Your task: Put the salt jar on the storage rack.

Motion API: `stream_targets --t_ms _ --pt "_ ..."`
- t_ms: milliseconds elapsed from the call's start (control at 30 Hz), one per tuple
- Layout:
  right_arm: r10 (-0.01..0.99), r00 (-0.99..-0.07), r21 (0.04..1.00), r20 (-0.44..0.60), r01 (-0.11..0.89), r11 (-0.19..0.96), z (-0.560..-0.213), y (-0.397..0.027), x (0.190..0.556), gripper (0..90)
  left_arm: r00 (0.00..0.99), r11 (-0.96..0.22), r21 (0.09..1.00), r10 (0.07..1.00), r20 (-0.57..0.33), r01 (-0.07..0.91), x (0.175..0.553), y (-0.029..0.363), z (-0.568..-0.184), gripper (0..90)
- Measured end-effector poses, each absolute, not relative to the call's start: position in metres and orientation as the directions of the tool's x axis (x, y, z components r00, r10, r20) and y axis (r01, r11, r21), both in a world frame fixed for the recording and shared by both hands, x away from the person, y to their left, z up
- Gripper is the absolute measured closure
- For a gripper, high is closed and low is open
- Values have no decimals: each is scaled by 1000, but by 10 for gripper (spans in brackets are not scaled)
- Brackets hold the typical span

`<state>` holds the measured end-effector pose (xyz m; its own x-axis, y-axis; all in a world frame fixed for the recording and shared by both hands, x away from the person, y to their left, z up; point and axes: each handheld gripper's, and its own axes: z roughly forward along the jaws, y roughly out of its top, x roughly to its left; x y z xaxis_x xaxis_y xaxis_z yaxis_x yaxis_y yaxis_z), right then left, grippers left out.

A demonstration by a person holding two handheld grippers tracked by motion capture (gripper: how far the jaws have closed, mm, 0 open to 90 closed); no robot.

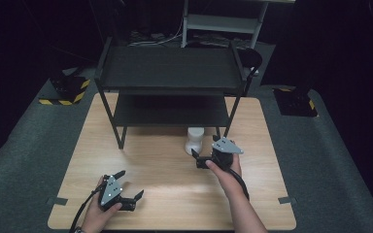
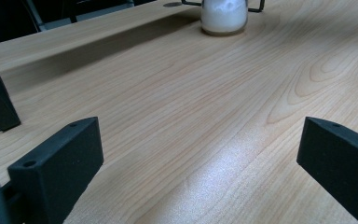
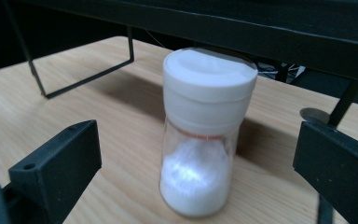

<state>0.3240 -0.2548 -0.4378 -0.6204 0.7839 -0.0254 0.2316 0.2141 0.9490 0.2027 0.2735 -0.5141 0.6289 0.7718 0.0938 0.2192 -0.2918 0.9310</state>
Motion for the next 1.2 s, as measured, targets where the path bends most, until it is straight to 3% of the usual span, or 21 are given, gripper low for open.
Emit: stream_targets --t_ms 300,333,567,700,1200 --pt "805 -593 961 21 233 146 -453 -240 345 29 631 -292 931 770 94 218 203 274 -514 5" --pt "814 -581 963 16 228 144 -457 -235 348 93 631 -291 931 770 93 219 203 274 -514 5" --pt "828 -560 978 0 172 117 -473 -224 352 288 632 -291 932 769 92 218 203 274 -514 5" --pt "819 -574 980 7 166 108 -476 -224 354 344 634 -290 932 768 91 218 203 275 -514 5" --pt "812 -584 977 -15 163 135 -469 -225 343 349 633 -288 932 769 89 219 203 275 -514 5"
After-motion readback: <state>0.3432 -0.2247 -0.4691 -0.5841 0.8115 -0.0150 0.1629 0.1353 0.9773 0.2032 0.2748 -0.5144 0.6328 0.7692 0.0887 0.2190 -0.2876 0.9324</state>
